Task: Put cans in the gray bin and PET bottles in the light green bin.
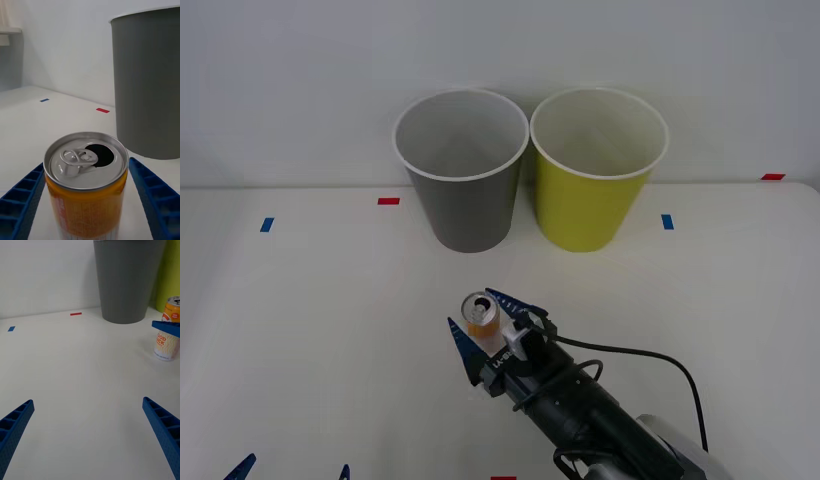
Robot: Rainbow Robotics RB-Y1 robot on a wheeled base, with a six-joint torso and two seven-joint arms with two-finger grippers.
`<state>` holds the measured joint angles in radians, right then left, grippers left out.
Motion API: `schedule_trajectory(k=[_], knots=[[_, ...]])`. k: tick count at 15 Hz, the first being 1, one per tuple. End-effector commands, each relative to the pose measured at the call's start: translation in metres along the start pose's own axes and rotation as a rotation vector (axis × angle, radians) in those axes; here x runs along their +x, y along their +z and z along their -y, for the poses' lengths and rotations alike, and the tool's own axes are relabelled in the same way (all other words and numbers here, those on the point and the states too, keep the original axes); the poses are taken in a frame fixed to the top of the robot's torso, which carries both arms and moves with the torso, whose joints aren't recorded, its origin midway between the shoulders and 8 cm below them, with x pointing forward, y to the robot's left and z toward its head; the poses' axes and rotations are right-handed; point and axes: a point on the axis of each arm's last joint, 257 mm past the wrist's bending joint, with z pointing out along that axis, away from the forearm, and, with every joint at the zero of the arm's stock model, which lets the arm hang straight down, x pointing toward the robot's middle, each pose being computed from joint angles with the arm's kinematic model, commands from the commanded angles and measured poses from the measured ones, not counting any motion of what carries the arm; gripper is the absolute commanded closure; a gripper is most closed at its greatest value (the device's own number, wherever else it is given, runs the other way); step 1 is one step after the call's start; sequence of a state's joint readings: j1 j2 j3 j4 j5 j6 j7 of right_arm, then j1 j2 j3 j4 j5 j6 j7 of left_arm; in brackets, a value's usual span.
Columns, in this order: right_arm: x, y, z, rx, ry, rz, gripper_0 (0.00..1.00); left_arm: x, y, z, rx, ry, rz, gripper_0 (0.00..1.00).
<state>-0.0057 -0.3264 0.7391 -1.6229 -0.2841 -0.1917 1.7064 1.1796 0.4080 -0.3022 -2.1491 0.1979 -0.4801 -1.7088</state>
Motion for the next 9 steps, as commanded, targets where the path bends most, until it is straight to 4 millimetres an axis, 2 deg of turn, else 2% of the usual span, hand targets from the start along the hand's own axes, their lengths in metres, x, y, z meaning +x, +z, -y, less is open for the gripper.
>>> schedule_trajectory(k=[1,7,9], knots=[[0.0044,-0.0036,0.0031,0.011,0.006,-0.009,0.97,0.0,0.0,0.0,0.0,0.0,0.0,0.0],[0.0034,-0.0087,0.0023,0.025,0.041,0.007,1.0,0.0,0.0,0.0,0.0,0.0,0.0,0.0],[-0.0029,-0.0077,0.0045,0.029,0.054,0.02,1.0,0.0,0.0,0.0,0.0,0.0,0.0,0.0]])
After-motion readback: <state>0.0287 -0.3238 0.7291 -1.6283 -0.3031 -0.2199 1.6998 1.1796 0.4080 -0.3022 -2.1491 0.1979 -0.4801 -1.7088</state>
